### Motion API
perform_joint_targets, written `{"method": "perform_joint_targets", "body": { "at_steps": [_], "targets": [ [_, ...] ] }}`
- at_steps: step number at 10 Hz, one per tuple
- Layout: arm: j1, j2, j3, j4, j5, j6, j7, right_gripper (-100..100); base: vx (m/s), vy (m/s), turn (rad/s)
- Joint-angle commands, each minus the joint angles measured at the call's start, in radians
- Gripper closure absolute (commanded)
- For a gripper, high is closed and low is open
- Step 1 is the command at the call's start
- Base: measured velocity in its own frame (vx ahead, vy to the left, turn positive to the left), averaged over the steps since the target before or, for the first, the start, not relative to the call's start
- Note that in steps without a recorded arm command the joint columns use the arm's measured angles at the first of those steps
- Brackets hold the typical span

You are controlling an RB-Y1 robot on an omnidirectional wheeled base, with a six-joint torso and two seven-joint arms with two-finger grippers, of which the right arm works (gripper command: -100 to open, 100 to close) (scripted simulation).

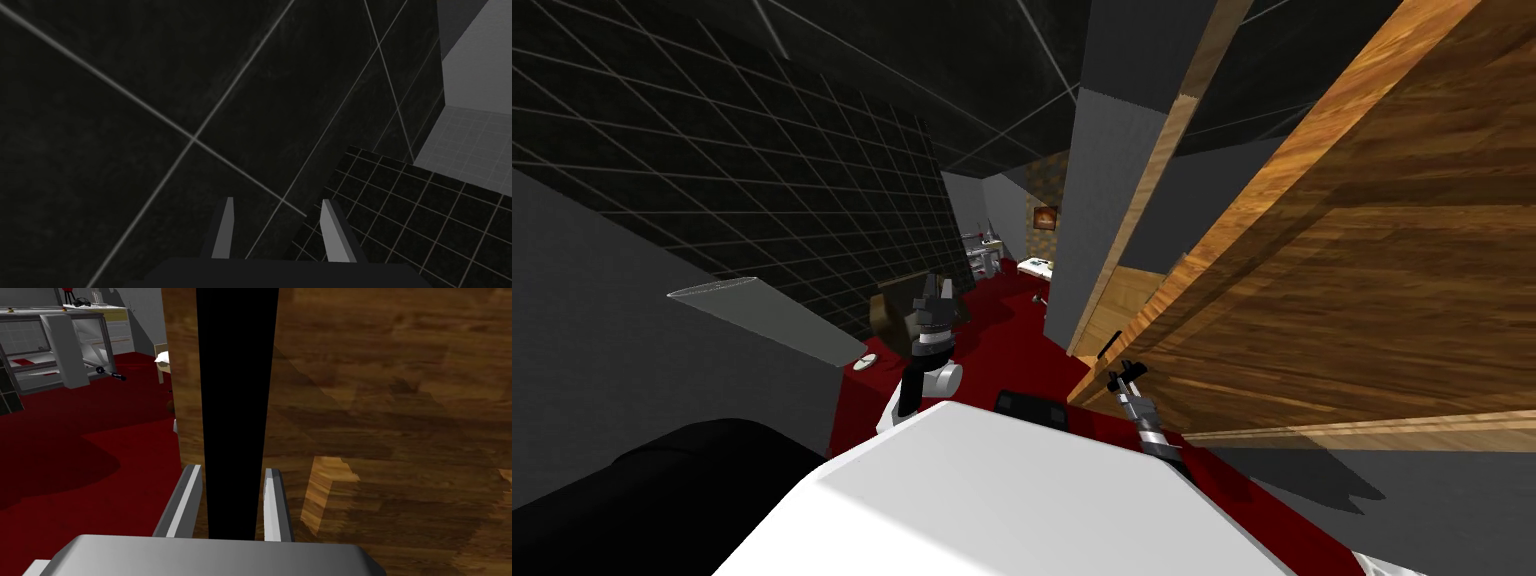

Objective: Pull the door open

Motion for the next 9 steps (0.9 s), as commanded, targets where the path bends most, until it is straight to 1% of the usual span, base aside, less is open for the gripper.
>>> {"method": "perform_joint_targets", "body": {
  "at_steps": [1,2,3,7,8,9],
  "targets": [
    [0.002,-0.008,0.011,0.011,0.004,-0.019,-0.013,100,-0.172,-0.037,0.167],
    [0.002,-0.01,0.013,0.014,0.005,-0.023,-0.016,100,-0.227,-0.073,0.185],
    [0.003,-0.016,0.022,0.023,0.009,-0.038,-0.025,100,-0.225,-0.053,0.169],
    [0.007,-0.033,0.046,0.048,0.018,-0.08,-0.053,100,-0.222,-0.074,0.151],
    [0.007,-0.036,0.05,0.052,0.02,-0.086,-0.058,100,-0.198,-0.069,0.107],
    [0.007,-0.033,0.047,0.046,0.019,-0.079,-0.052,100,-0.085,-0.023,0.019]
  ]
}}
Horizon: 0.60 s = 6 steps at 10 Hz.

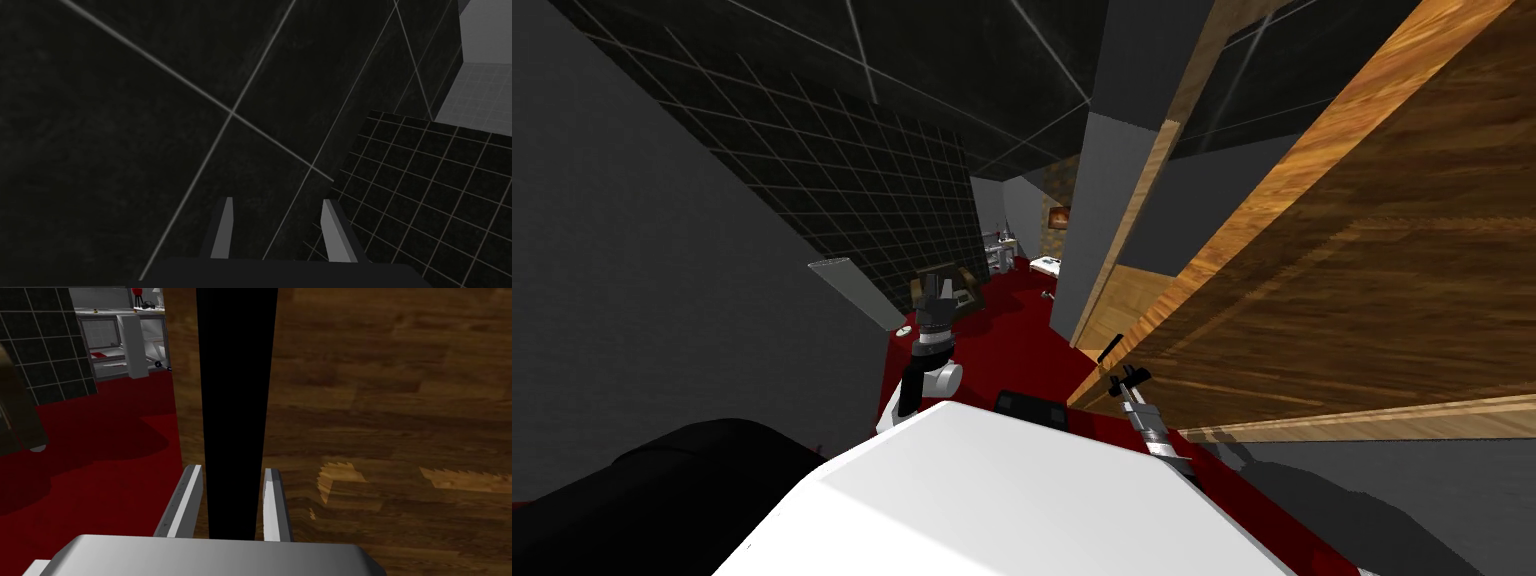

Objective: Pull the door open

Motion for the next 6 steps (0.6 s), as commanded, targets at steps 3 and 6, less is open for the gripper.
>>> {"method": "perform_joint_targets", "body": {
  "at_steps": [3,6],
  "targets": [
    [0.003,-0.01,0.015,0.025,0.002,-0.035,-0.018,100,-0.215,-0.054,0.17],
    [0.006,-0.019,0.03,0.048,0.004,-0.068,-0.034,100,-0.193,-0.075,0.164]
  ]
}}
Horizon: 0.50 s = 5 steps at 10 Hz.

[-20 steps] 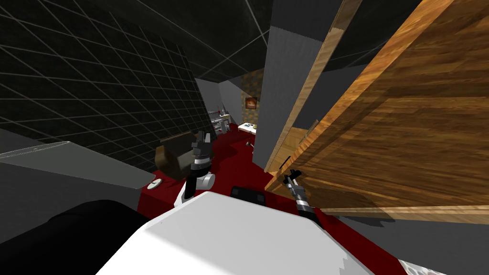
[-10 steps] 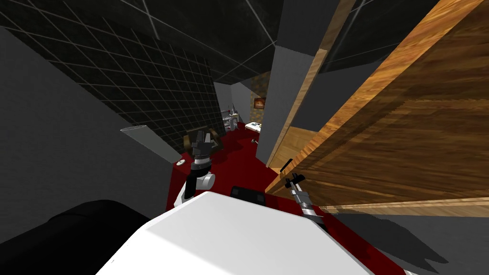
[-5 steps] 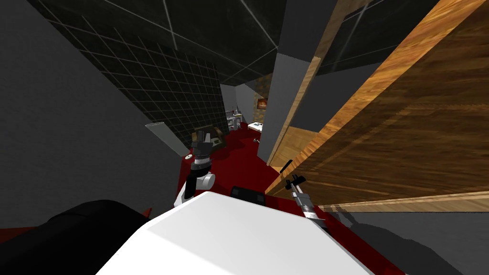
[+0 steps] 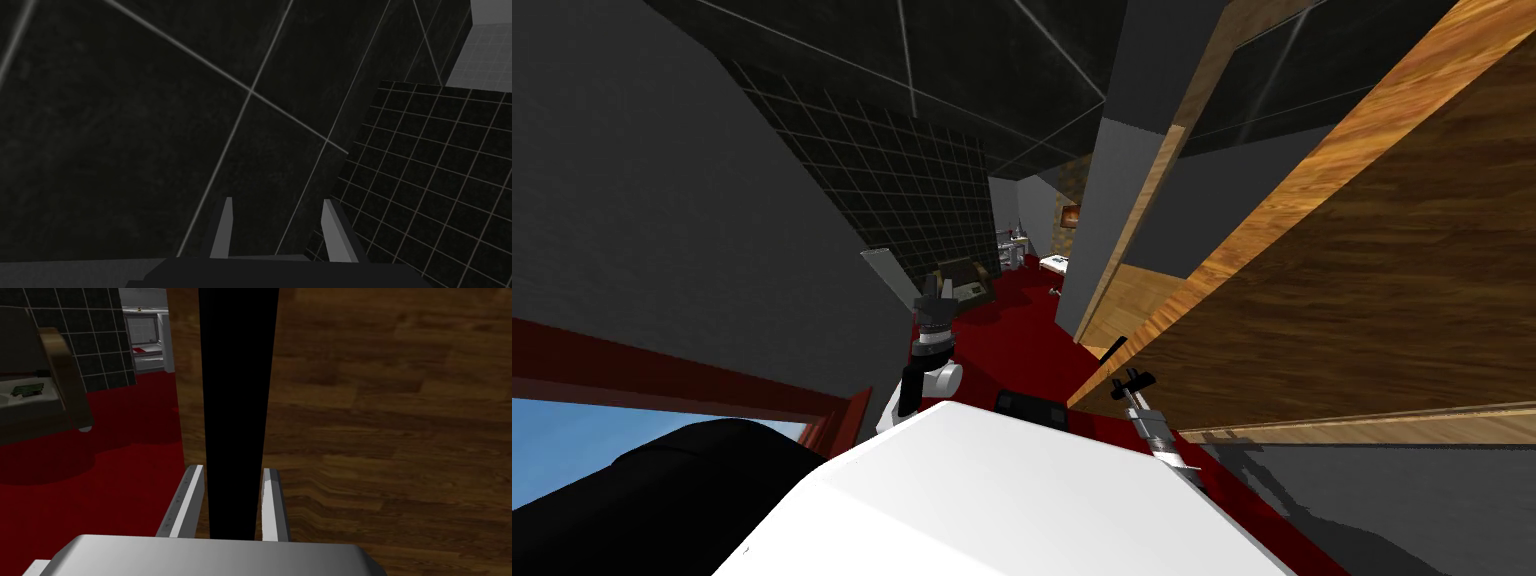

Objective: Pull the door open

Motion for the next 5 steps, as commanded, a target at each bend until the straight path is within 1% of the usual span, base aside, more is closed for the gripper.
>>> {"method": "perform_joint_targets", "body": {
  "at_steps": [1,3,4,5],
  "targets": [
    [0.004,-0.005,0.007,0.01,0.0,-0.018,-0.008,100,-0.202,-0.02,0.112],
    [0.005,-0.01,0.015,0.023,0.001,-0.036,-0.018,100,-0.185,-0.069,0.131],
    [0.004,-0.008,0.012,0.019,0.001,-0.027,-0.014,100,-0.076,-0.031,0.039],
    [0.006,-0.009,0.018,0.03,0.005,-0.041,-0.02,100,-0.119,-0.056,0.156]
  ]
}}
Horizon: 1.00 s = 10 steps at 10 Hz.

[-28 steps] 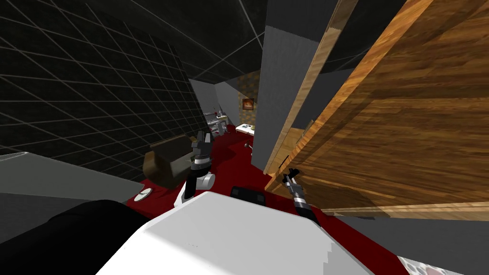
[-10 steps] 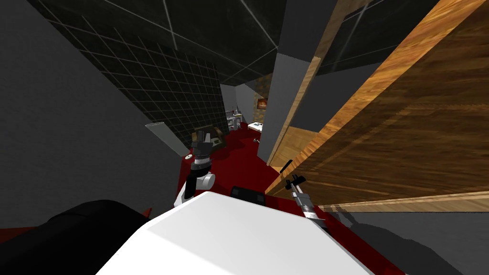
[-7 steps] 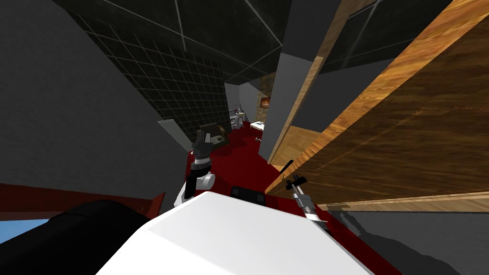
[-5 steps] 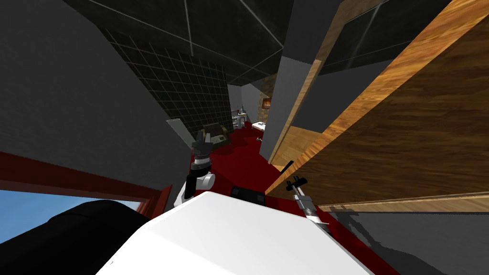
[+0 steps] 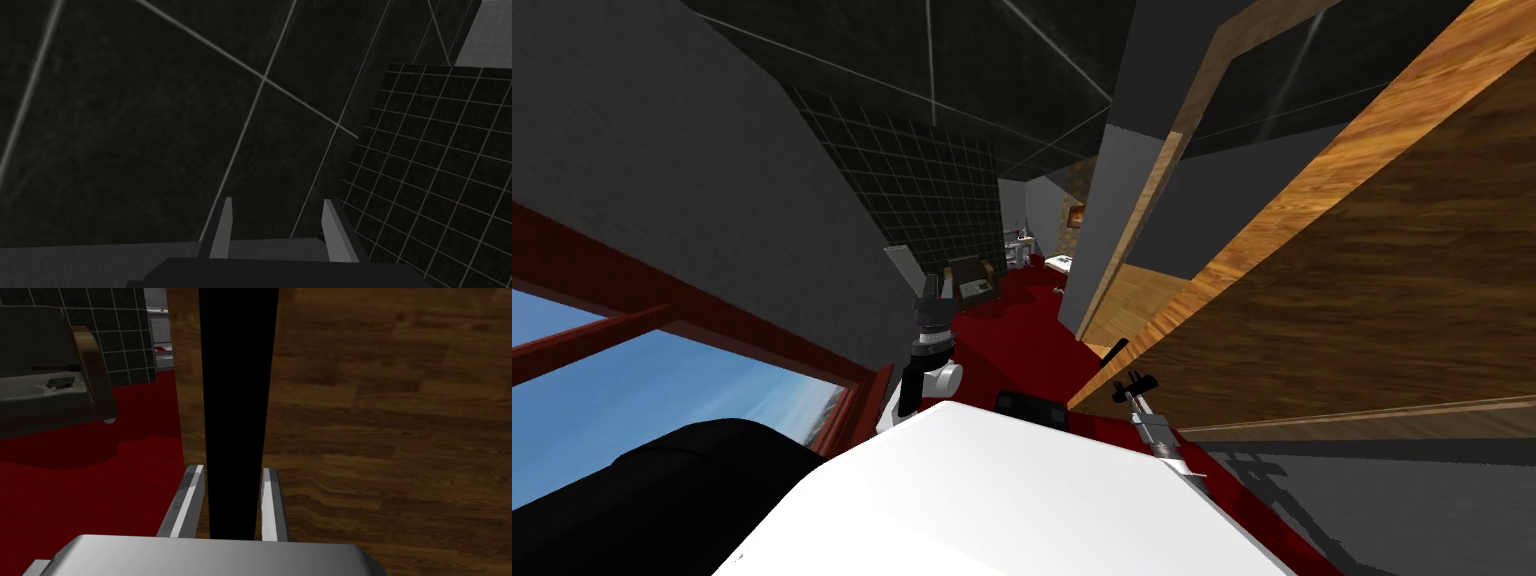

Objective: Pull the door open

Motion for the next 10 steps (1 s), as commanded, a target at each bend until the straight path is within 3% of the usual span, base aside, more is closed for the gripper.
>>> {"method": "perform_joint_targets", "body": {
  "at_steps": [1,8,9,10],
  "targets": [
    [0.001,-0.001,0.003,0.006,0.002,-0.011,-0.005,100,-0.196,-0.078,0.16],
    [0.007,-0.008,0.019,0.051,0.016,-0.069,-0.032,100,-0.206,-0.074,0.151],
    [0.003,-0.005,0.02,0.04,0.016,-0.058,-0.027,100,-0.107,-0.026,0.039],
    [0.0,-0.005,0.026,0.054,0.02,-0.067,-0.034,100,-0.159,-0.04,0.158]
  ]
}}
